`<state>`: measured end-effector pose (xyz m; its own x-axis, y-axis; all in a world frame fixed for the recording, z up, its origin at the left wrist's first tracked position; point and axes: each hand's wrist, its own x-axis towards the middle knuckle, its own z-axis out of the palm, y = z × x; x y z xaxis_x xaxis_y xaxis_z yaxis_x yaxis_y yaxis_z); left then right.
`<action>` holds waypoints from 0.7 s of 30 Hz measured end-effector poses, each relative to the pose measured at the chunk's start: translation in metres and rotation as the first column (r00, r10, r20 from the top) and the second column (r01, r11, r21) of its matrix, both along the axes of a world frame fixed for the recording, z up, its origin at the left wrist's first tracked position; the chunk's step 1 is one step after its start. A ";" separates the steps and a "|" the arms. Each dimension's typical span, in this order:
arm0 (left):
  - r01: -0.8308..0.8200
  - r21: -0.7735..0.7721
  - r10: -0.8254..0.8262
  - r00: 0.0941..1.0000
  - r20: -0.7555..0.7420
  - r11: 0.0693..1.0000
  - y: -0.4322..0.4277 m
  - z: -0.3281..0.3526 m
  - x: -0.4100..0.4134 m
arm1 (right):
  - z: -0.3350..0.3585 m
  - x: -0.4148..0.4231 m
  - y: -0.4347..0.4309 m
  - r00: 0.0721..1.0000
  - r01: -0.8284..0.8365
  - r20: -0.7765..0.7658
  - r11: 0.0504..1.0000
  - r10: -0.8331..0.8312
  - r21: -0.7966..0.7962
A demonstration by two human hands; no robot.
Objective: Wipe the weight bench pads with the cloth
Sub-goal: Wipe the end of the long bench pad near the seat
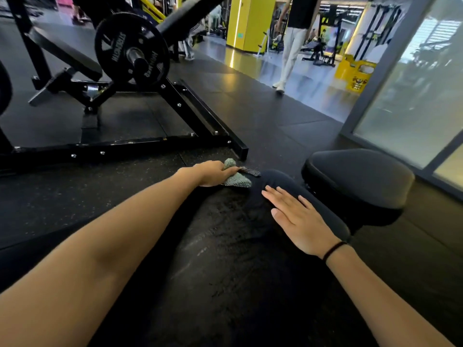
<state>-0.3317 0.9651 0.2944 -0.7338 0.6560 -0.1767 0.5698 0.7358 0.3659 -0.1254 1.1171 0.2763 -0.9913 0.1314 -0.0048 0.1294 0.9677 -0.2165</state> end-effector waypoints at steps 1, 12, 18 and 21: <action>-0.013 -0.008 0.013 1.000 -0.006 1.000 -0.010 -0.001 -0.001 | 0.001 0.000 0.000 1.000 -0.003 0.002 1.000 0.003 -0.007; -0.174 0.015 0.174 0.985 -0.017 0.985 -0.136 -0.004 0.016 | 0.002 0.000 -0.001 1.000 -0.002 0.005 1.000 0.002 -0.001; -0.234 -0.006 0.232 0.968 -0.091 0.972 -0.222 -0.003 0.060 | 0.002 0.001 -0.003 1.000 0.000 -0.014 1.000 0.000 -0.003; -0.248 -0.002 0.247 0.964 -0.101 0.969 -0.258 -0.005 0.072 | 0.003 0.003 -0.004 1.000 0.014 -0.020 1.000 -0.014 -0.002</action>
